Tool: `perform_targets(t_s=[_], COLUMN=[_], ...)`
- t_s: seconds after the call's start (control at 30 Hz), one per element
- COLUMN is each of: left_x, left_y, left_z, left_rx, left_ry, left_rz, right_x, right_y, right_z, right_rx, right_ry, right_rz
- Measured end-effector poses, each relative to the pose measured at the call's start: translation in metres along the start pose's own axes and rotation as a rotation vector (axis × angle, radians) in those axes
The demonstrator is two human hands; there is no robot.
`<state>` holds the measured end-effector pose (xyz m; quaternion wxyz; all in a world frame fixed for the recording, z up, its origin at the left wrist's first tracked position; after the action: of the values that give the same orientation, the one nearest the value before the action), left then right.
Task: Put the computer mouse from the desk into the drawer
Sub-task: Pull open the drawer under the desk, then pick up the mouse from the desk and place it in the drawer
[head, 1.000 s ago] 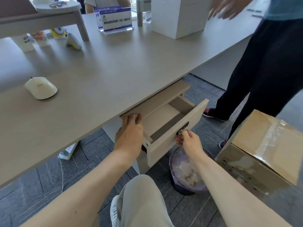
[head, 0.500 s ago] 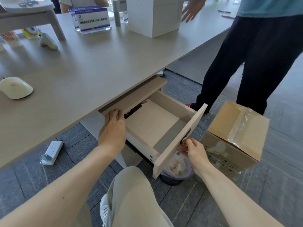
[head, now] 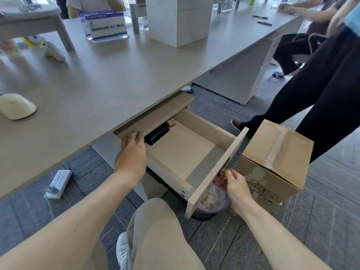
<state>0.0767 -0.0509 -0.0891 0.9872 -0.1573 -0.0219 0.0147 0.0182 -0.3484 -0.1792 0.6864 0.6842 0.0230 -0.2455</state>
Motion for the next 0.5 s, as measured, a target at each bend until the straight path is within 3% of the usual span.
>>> perform_targets(t_s=[0.23,0.4,0.5], left_x=[-0.001,0.010,0.002], left_y=[0.000,-0.002,-0.018], left_z=[0.001,0.011,0.036], left_rx=[-0.006,0.053,-0.020], left_ry=[0.021,0.233,0.367], left_rz=[-0.019,0.018,-0.102], right_x=[0.003,-0.002,-0.013], right_y=[-0.002,-0.002,0.016], right_z=[0.000,0.010,0.024], right_rx=[0.022,-0.073,-0.173], right_ry=[-0.001,0.012,-0.042], right_rz=[-0.004,-0.025,-0.003])
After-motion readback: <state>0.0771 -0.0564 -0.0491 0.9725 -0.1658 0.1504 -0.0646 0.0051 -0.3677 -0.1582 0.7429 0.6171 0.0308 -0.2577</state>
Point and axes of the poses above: each hand's wrist, its own x-axis towards the middle knuckle, its own z-axis out of the back of the hand, y = z × x, the point moved 4 cm from there along x, towards the middle knuckle, and after that the axes turned 3 degrees about y, right-handed, at the moved point
